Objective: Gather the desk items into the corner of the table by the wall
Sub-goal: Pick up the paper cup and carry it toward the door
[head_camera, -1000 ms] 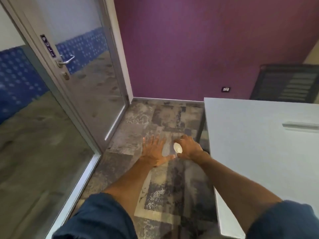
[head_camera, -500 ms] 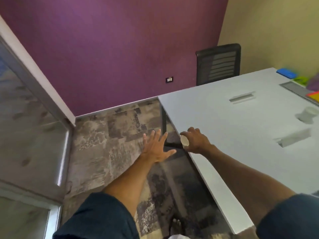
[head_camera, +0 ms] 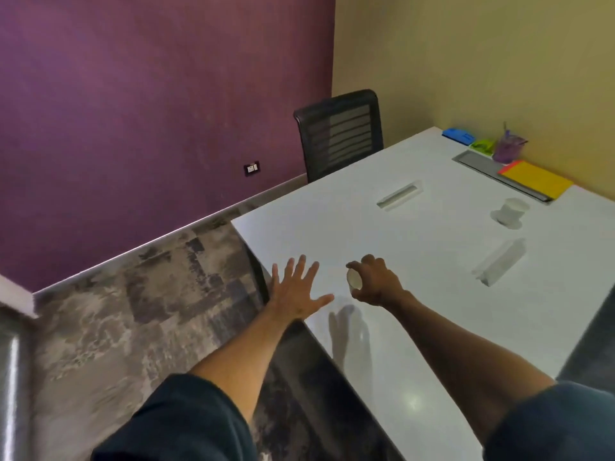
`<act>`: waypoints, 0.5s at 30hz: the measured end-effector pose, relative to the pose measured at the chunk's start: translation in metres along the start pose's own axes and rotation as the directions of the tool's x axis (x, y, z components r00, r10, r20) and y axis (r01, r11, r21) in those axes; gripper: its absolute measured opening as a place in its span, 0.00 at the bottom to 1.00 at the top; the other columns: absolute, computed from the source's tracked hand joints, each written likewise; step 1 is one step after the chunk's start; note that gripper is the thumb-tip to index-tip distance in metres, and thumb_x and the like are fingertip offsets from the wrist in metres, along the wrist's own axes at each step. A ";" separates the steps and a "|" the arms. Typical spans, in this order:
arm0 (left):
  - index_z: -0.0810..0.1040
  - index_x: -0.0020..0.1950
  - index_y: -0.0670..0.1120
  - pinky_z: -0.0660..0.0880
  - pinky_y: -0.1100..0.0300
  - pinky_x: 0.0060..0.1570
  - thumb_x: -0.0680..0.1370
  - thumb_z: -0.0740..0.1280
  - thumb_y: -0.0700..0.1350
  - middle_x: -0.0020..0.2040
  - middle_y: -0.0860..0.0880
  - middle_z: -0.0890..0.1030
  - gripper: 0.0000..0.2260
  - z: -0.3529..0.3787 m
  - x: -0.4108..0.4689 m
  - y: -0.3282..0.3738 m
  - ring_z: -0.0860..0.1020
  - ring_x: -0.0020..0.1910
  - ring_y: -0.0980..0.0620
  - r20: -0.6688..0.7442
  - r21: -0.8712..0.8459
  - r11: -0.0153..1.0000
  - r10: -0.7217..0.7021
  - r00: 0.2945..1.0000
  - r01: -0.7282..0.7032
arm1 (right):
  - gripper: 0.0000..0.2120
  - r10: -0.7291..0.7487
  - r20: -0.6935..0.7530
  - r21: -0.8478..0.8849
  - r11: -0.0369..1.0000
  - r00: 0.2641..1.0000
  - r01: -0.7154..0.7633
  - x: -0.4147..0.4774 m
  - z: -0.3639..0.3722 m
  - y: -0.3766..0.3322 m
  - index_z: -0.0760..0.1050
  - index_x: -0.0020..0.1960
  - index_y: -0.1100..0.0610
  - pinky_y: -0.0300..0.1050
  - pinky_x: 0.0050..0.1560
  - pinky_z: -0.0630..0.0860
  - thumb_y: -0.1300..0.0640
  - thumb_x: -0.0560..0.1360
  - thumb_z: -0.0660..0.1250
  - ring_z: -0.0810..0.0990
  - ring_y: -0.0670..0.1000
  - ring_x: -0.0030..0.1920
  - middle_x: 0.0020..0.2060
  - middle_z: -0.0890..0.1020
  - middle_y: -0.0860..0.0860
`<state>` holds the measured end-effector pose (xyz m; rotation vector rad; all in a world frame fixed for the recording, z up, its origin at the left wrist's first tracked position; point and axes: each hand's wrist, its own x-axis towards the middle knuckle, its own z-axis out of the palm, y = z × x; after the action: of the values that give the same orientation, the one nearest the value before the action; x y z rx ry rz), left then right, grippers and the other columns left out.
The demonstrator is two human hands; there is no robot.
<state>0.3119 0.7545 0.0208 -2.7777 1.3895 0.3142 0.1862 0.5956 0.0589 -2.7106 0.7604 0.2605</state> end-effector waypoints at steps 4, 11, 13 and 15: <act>0.44 0.79 0.56 0.37 0.36 0.71 0.72 0.46 0.75 0.80 0.46 0.42 0.41 -0.005 0.040 0.001 0.43 0.78 0.40 -0.008 0.031 0.996 0.078 0.997 -0.078 | 0.31 0.059 -0.032 0.034 0.998 0.998 -0.058 0.030 -0.009 0.019 0.65 0.73 0.49 0.55 0.61 0.73 0.52 0.72 0.70 0.66 0.59 0.68 0.67 0.67 0.56; 0.46 0.80 0.53 0.37 0.37 0.72 0.75 0.50 0.71 0.80 0.46 0.42 0.38 -0.015 0.132 -0.002 0.43 0.78 0.41 -0.005 0.008 0.981 0.194 0.981 -0.194 | 0.32 0.158 -0.036 0.079 0.985 0.987 -0.155 0.100 -0.015 0.054 0.64 0.74 0.49 0.55 0.60 0.73 0.52 0.72 0.70 0.66 0.59 0.68 0.68 0.67 0.55; 0.45 0.80 0.53 0.37 0.37 0.72 0.75 0.50 0.71 0.80 0.46 0.42 0.38 -0.013 0.160 -0.002 0.42 0.78 0.41 0.012 0.020 0.974 0.225 0.974 -0.225 | 0.32 0.196 -0.041 0.083 0.978 0.980 -0.192 0.122 -0.017 0.065 0.63 0.74 0.49 0.56 0.60 0.74 0.52 0.72 0.70 0.66 0.60 0.68 0.68 0.67 0.56; 0.45 0.80 0.53 0.37 0.37 0.72 0.76 0.50 0.70 0.80 0.46 0.42 0.38 -0.012 0.184 -0.002 0.43 0.78 0.41 0.025 0.031 0.967 0.252 0.967 -0.253 | 0.32 0.230 -0.041 0.095 0.970 0.972 -0.225 0.142 -0.020 0.076 0.63 0.74 0.49 0.57 0.60 0.73 0.53 0.73 0.69 0.65 0.60 0.68 0.69 0.66 0.56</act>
<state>0.4227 0.6088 -0.0024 -2.5623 1.7295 0.3190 0.2671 0.4601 0.0223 -2.5551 1.0739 0.2031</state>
